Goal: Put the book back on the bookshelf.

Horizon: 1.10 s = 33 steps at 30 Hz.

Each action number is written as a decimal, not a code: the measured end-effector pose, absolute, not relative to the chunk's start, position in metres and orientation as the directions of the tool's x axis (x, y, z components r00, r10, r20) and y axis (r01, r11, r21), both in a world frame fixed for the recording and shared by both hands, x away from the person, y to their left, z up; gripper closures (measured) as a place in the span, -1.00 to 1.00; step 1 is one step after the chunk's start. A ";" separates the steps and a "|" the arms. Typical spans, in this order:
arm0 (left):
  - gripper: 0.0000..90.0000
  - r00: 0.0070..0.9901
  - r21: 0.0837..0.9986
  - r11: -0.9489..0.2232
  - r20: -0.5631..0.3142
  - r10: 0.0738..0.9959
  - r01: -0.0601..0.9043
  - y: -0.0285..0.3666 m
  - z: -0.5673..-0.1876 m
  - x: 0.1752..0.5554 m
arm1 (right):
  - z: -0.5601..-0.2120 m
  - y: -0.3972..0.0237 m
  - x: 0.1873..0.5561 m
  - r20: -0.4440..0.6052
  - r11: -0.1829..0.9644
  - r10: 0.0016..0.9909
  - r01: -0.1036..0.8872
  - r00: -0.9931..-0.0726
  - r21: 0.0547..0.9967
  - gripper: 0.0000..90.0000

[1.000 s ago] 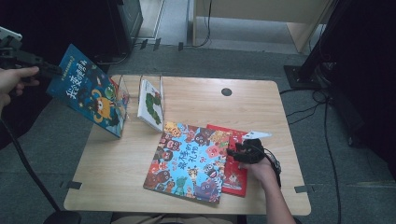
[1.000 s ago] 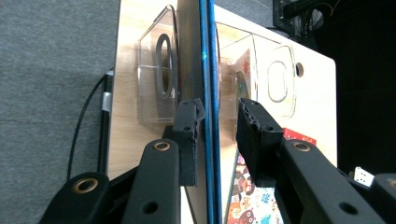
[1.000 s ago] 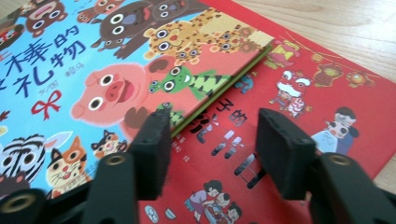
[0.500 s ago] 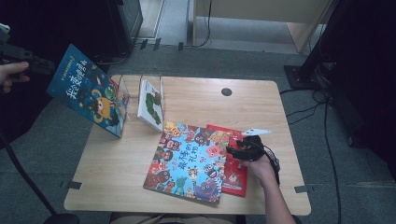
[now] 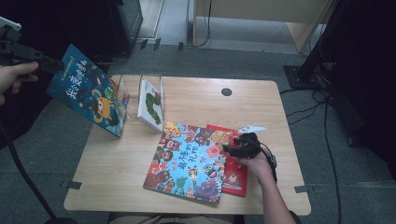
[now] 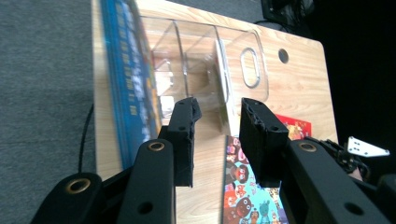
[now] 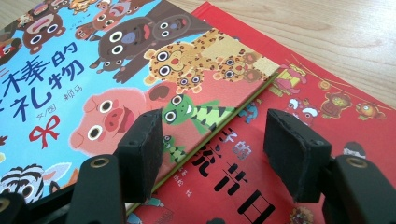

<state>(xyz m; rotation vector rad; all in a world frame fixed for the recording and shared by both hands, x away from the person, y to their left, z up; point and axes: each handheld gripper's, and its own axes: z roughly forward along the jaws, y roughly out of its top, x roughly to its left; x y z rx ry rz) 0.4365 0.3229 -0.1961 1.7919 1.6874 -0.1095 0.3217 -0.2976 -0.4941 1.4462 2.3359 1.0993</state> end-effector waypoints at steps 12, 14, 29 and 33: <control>0.44 0.241 0.432 -0.018 -0.467 0.851 0.902 0.288 -0.195 0.435 | -0.494 -0.295 0.323 0.211 0.268 0.825 0.692 -0.524 0.671 -0.14; 0.43 0.251 0.434 -0.028 -0.466 0.848 0.900 0.283 -0.196 0.434 | -0.493 -0.294 0.323 0.211 0.273 0.823 0.693 -0.528 0.668 -0.14; 0.38 0.293 0.442 -0.064 -0.472 0.832 0.895 0.248 -0.203 0.426 | -0.494 -0.287 0.334 0.201 0.291 0.815 0.683 -0.544 0.670 -0.14; 0.37 0.308 0.438 -0.089 -0.459 0.833 0.894 0.237 -0.213 0.424 | -0.494 -0.288 0.336 0.201 0.289 0.813 0.678 -0.547 0.676 -0.12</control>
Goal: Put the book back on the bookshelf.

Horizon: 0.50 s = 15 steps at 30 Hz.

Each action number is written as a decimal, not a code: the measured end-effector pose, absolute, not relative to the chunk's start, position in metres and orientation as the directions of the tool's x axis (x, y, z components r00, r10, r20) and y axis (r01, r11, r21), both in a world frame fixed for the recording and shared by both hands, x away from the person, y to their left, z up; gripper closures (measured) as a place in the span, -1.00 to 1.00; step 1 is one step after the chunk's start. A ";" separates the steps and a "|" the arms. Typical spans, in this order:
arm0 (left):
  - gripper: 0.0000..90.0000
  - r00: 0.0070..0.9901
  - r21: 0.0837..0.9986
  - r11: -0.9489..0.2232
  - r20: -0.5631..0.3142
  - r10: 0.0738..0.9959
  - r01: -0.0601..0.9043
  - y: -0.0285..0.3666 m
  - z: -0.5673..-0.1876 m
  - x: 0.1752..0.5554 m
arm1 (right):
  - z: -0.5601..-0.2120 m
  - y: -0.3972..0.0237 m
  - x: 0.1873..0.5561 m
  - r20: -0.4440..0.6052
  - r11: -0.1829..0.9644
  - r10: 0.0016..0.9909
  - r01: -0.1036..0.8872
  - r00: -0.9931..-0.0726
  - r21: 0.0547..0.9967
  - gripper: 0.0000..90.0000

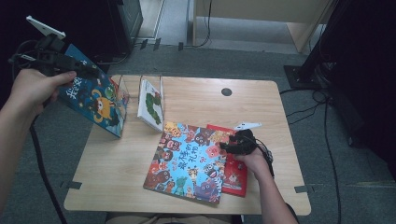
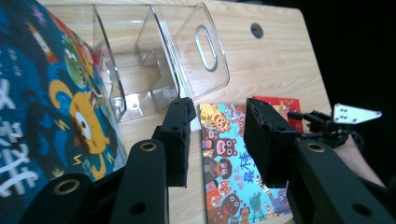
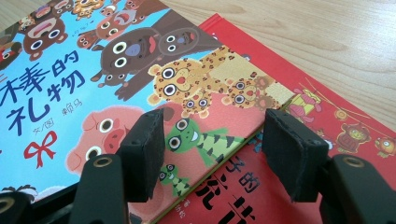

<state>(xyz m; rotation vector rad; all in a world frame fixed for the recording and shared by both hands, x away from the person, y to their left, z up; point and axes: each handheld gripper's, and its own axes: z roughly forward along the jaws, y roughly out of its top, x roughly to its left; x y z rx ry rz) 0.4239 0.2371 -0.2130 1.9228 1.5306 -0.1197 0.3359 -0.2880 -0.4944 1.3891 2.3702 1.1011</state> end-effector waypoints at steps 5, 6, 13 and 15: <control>0.36 0.325 0.436 -0.104 -0.471 0.820 0.894 0.225 -0.230 0.420 | -0.495 -0.289 0.336 0.203 0.288 0.812 0.678 -0.548 0.677 -0.11; 0.36 0.330 0.440 -0.107 -0.470 0.819 0.892 0.223 -0.233 0.419 | -0.494 -0.289 0.336 0.204 0.287 0.812 0.678 -0.546 0.677 -0.11; 0.36 0.354 0.444 -0.136 -0.456 0.817 0.886 0.207 -0.250 0.412 | -0.494 -0.289 0.336 0.202 0.289 0.811 0.676 -0.549 0.678 -0.11; 0.36 0.368 0.449 -0.150 -0.448 0.815 0.881 0.202 -0.255 0.409 | -0.494 -0.289 0.336 0.200 0.292 0.809 0.673 -0.553 0.680 -0.09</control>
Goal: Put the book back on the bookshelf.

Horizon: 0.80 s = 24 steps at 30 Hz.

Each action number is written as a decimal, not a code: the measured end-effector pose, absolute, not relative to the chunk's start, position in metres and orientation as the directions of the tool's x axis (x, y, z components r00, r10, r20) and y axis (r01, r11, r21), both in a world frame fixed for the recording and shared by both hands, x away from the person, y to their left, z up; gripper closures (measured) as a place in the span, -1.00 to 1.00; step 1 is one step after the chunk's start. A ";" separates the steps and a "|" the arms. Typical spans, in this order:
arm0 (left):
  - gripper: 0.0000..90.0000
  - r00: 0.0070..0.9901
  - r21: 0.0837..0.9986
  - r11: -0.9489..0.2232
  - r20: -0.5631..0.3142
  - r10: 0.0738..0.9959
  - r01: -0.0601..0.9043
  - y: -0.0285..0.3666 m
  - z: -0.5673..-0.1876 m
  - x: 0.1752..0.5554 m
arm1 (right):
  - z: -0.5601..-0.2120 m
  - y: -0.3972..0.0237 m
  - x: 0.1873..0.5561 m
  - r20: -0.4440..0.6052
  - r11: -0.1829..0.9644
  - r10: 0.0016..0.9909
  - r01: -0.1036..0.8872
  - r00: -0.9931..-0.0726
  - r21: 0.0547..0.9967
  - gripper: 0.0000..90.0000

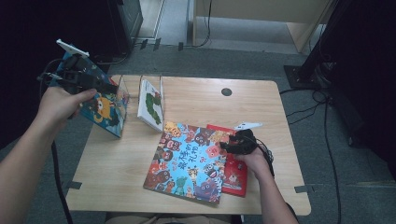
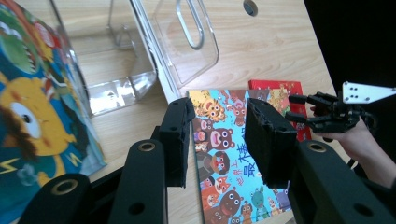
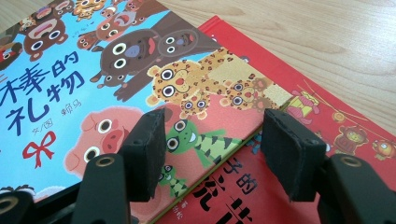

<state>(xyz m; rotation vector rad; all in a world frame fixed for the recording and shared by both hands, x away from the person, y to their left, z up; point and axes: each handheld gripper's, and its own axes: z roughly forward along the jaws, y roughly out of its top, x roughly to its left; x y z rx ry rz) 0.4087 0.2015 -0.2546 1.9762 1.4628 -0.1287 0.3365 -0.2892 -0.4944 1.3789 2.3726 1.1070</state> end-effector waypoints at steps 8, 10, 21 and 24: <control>0.33 0.389 0.445 -0.176 -0.452 0.803 0.878 0.187 -0.275 0.400 | -0.494 -0.290 0.336 0.201 0.291 0.809 0.673 -0.553 0.680 -0.07; 0.32 0.406 0.444 -0.201 -0.434 0.804 0.873 0.182 -0.283 0.396 | -0.494 -0.290 0.336 0.201 0.291 0.808 0.671 -0.554 0.682 -0.06; 0.30 0.415 0.444 -0.209 -0.440 0.796 0.871 0.172 -0.314 0.387 | -0.494 -0.291 0.336 0.199 0.295 0.806 0.669 -0.558 0.682 -0.05; 0.29 0.425 0.450 -0.216 -0.438 0.793 0.867 0.169 -0.321 0.385 | -0.494 -0.291 0.336 0.205 0.285 0.810 0.674 -0.550 0.682 -0.05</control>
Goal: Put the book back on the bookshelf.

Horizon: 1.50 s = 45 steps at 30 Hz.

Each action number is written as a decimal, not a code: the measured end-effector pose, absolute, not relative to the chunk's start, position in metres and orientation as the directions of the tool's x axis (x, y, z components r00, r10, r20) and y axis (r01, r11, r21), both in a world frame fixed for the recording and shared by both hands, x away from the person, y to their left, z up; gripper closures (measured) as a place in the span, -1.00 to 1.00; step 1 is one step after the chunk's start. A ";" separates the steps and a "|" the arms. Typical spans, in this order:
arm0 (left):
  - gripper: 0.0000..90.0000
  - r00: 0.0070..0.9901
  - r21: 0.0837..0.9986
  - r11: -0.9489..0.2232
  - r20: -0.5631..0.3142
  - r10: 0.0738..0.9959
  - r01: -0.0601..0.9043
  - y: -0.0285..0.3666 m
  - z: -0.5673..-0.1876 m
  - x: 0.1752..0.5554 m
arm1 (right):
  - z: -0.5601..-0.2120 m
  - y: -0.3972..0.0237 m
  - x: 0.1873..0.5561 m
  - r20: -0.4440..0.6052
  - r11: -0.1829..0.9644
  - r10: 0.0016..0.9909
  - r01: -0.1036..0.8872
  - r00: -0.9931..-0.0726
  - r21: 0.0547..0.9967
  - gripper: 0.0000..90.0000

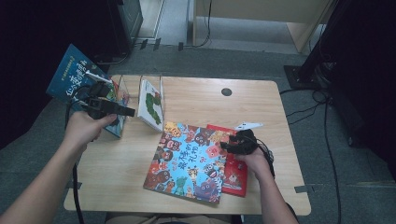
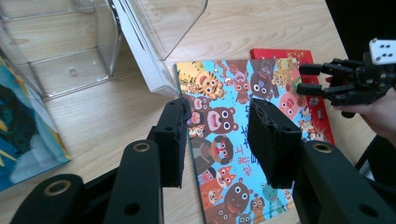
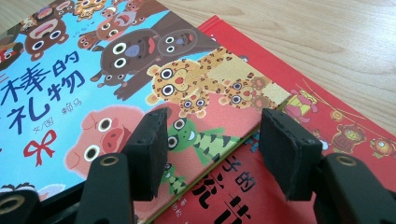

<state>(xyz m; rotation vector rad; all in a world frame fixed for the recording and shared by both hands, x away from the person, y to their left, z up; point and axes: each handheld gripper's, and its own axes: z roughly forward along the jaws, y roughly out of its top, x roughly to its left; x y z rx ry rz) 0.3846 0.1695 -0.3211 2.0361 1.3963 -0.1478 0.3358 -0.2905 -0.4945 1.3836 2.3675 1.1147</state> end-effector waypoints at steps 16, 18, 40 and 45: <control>0.39 0.457 0.447 -0.247 -0.458 0.762 0.860 0.161 -0.363 0.372 | -0.495 -0.293 0.334 0.203 0.280 0.813 0.672 -0.546 0.685 -0.05; 0.44 0.466 0.459 -0.248 -0.456 0.758 0.853 0.161 -0.367 0.371 | -0.495 -0.294 0.333 0.204 0.278 0.813 0.671 -0.546 0.687 -0.05; 0.62 0.465 0.474 -0.227 -0.478 0.745 0.851 0.162 -0.419 0.364 | -0.495 -0.301 0.323 0.199 0.265 0.822 0.667 -0.534 0.696 -0.05; 0.65 0.469 0.464 -0.241 -0.478 0.742 0.853 0.160 -0.432 0.363 | -0.495 -0.300 0.322 0.198 0.266 0.820 0.664 -0.537 0.698 -0.05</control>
